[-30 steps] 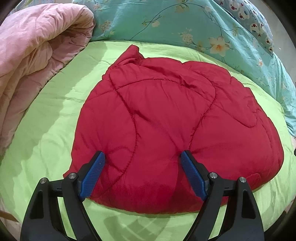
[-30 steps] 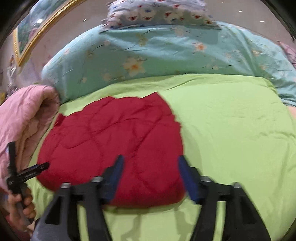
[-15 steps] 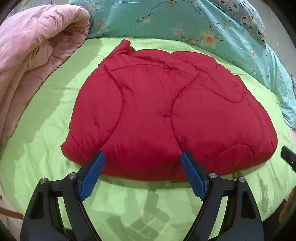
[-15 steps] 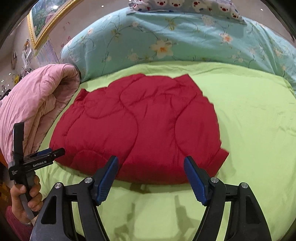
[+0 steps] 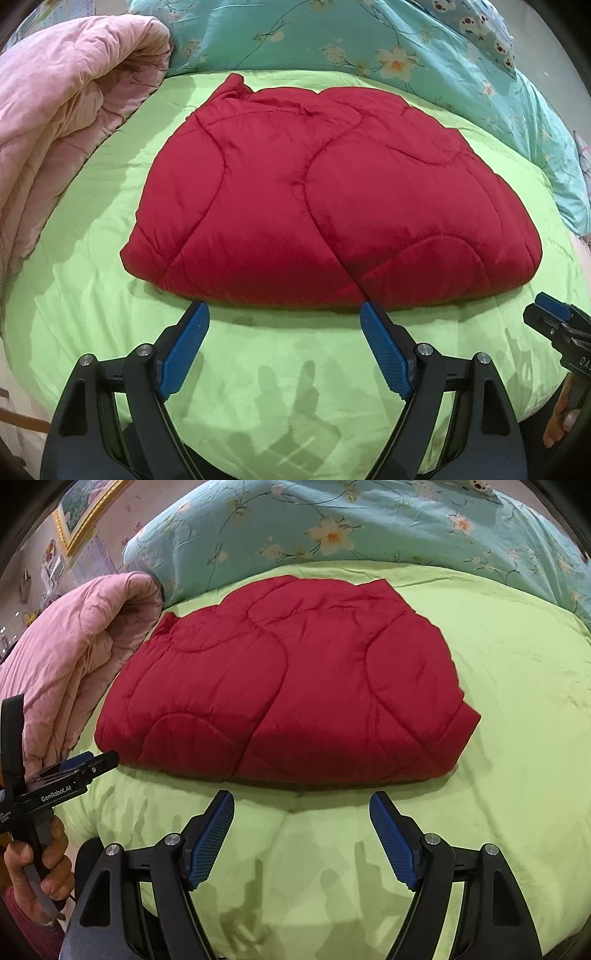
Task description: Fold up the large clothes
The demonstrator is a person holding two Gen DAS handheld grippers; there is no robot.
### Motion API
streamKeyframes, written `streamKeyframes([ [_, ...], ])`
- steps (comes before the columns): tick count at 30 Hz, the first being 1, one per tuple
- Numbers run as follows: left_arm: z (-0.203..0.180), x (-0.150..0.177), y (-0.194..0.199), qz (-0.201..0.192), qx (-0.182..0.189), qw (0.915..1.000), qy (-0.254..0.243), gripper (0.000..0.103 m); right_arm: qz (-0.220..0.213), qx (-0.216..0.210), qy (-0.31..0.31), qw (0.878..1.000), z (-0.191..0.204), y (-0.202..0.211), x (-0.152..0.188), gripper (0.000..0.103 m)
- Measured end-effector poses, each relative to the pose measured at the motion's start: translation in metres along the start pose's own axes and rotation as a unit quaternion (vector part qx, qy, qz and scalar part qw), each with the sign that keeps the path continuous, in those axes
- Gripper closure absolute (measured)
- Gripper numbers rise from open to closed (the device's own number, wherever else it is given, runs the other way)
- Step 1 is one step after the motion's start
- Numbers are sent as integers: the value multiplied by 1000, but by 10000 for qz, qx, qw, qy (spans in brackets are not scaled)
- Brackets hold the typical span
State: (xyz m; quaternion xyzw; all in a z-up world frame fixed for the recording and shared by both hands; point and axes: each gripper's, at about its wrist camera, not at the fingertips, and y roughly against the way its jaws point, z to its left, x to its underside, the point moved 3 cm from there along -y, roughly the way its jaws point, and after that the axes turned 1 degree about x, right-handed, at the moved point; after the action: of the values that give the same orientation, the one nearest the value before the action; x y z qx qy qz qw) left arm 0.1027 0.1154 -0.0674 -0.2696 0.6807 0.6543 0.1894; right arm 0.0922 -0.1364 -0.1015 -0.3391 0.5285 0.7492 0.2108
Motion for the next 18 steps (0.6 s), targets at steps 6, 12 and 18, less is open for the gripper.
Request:
streamKeyframes([
  [6,-6,8,5,15,-81,9999,-109,18,53,-54,55,10000,4,0,6,25],
  [12,-10,15,12,19,-172,9996,-239,18,167,-38,131,9998,7,-3,12,24],
  [18,-9,21,13,93,-19,9999,-134,17,237,-62,185,9995,10,-7,18,22],
])
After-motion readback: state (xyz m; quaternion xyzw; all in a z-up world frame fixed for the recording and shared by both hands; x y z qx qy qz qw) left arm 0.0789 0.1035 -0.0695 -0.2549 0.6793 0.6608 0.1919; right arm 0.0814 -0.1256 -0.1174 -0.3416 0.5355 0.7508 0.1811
